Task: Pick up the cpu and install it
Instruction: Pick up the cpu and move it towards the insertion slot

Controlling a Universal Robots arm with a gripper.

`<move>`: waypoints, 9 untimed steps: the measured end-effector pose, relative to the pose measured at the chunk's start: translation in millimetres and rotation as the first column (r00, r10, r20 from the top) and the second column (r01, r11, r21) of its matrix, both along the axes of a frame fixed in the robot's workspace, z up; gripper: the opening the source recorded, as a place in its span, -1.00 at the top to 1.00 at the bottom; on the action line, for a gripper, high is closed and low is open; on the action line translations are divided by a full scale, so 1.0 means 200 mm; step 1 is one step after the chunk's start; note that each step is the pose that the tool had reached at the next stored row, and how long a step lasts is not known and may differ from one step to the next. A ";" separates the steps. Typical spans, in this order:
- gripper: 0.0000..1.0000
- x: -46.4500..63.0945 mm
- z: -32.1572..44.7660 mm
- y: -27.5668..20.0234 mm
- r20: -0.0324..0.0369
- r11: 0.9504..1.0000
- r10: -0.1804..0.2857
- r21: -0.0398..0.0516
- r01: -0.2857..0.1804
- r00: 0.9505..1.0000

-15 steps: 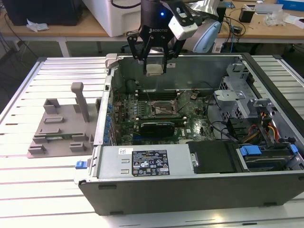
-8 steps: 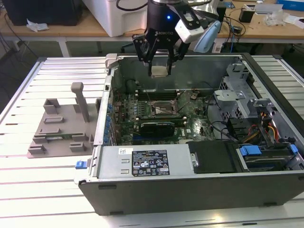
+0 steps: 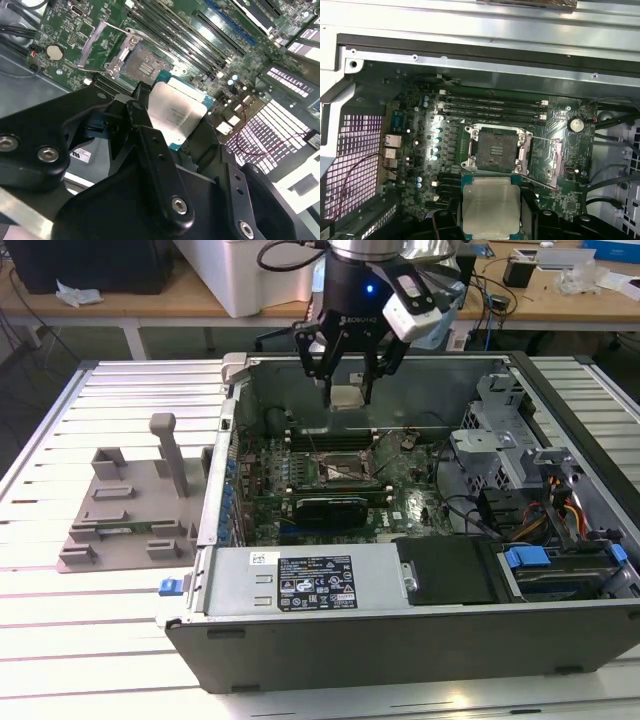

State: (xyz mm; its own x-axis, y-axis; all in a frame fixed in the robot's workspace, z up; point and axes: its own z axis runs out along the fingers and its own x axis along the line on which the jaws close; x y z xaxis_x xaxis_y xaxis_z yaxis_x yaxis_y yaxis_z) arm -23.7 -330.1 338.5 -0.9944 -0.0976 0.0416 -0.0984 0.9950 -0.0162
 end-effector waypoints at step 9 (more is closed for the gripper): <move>-0.10 0.02 -0.106 0.015 -0.002 1.000 0.000 0.000 0.000 1.000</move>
State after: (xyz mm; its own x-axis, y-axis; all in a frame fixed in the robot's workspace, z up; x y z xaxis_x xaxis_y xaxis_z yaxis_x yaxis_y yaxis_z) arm -19.4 -327.0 317.4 -0.9943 -0.0976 0.0436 -0.0984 0.9950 -0.0161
